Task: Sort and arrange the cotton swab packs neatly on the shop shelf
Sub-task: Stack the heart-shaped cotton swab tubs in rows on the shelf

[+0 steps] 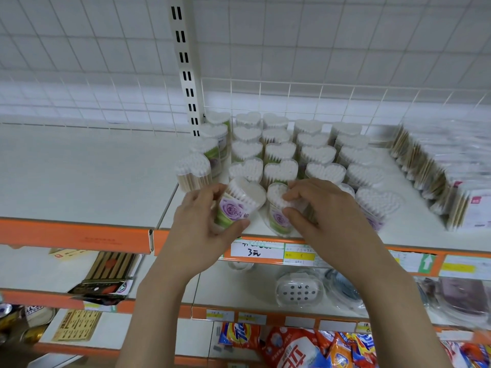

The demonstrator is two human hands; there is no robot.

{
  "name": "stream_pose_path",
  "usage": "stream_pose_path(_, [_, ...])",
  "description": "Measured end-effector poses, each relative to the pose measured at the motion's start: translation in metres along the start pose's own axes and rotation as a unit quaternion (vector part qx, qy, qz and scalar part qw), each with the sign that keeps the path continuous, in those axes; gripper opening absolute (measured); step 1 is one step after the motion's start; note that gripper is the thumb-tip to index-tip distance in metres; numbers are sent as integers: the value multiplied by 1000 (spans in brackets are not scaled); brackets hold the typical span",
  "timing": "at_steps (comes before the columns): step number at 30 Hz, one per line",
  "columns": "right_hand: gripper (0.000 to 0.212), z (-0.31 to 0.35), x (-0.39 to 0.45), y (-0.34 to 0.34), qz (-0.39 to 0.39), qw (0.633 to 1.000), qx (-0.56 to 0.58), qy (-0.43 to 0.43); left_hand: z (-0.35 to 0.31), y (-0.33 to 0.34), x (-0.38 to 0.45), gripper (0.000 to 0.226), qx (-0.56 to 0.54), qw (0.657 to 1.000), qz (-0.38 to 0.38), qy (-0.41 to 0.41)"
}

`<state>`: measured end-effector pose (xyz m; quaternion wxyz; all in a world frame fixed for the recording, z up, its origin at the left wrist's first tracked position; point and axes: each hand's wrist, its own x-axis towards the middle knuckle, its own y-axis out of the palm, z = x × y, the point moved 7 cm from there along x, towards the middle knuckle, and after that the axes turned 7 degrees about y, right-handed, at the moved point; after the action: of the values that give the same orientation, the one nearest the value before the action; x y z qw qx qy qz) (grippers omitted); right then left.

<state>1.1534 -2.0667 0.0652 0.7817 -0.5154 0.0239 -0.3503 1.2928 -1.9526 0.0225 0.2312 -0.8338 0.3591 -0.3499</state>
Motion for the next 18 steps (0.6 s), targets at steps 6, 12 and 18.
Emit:
stream_pose_path(6, [16,0,0,0,2,1000,-4,-1,-1,-8,4,59,12,1000,-8,21])
stream_pose_path(12, [17,1,1,0,7,1000,-3,1,1,-3,2,53,-7,1000,11,14])
stream_pose_path(18, [19,1,1,-2,13,1000,-2,2,2,2,2,89,-7,999,32,11])
